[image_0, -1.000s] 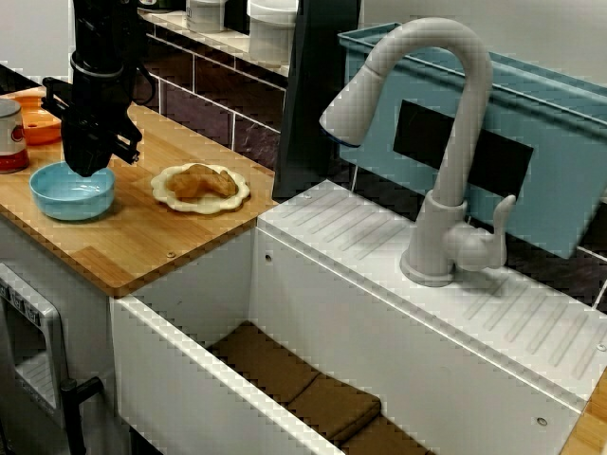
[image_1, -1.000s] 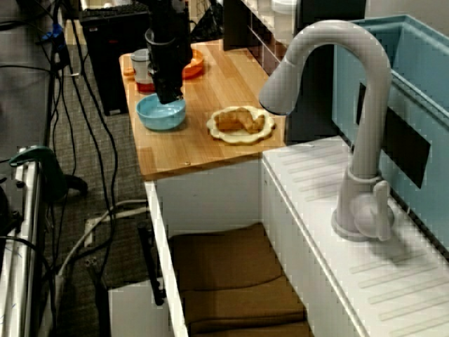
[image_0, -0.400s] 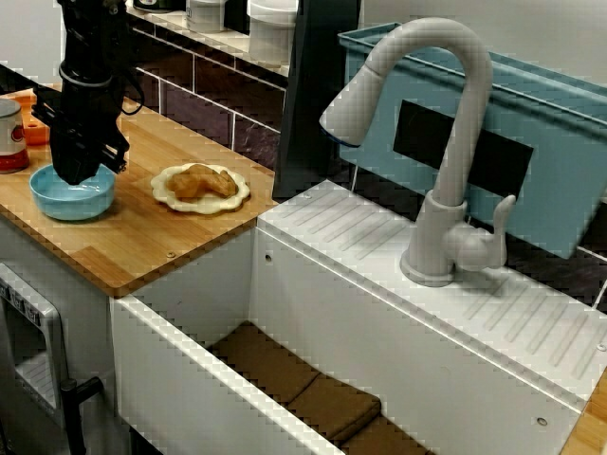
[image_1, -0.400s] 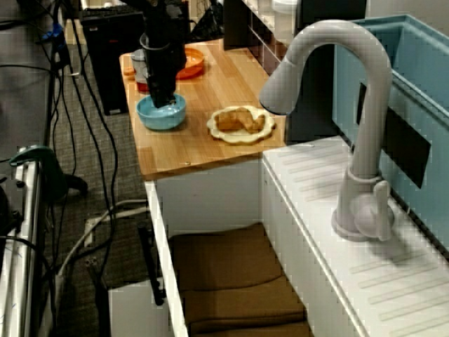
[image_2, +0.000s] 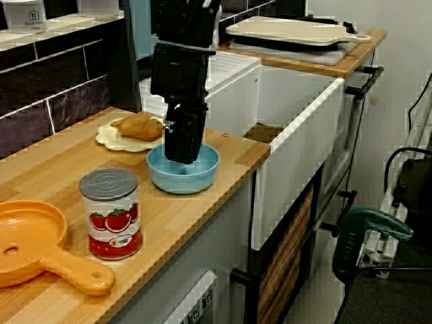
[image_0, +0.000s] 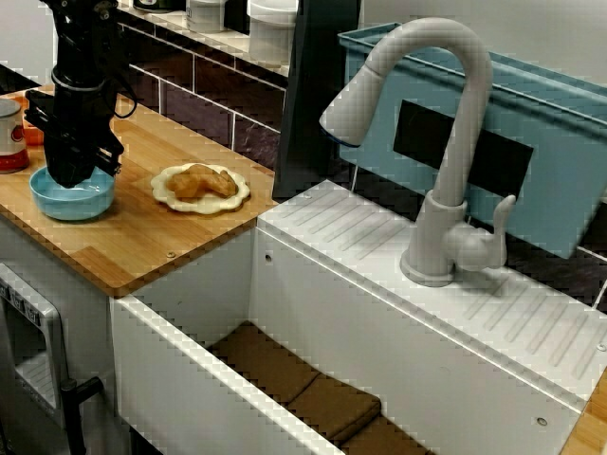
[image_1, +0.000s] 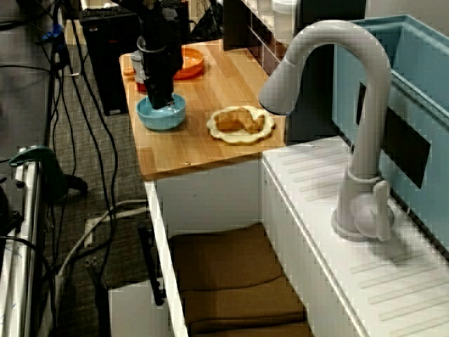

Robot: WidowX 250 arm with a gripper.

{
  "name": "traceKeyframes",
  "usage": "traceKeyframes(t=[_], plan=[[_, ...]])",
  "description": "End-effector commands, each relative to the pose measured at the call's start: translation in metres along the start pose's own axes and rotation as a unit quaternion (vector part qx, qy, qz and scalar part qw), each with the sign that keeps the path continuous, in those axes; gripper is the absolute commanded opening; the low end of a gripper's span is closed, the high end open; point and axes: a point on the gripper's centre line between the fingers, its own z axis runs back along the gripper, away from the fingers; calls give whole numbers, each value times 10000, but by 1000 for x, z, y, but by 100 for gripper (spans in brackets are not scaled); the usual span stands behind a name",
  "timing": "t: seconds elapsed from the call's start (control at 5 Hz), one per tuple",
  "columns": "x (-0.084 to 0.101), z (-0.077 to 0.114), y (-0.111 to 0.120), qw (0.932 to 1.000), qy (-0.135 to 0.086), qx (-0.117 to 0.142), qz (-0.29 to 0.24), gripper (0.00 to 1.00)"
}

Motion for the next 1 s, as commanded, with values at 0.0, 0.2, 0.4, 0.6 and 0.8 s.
traceKeyframes(t=[0.0,0.2,0.4,0.6,0.8], plan=[[9,6,-6,9997,-195,13,119,100],[9,-6,-20,9996,-230,134,131,100],[7,-15,-32,9995,-185,179,158,100],[0,-11,-47,9998,-139,136,74,100],[0,-1,-61,9999,127,-3,-92,100]])
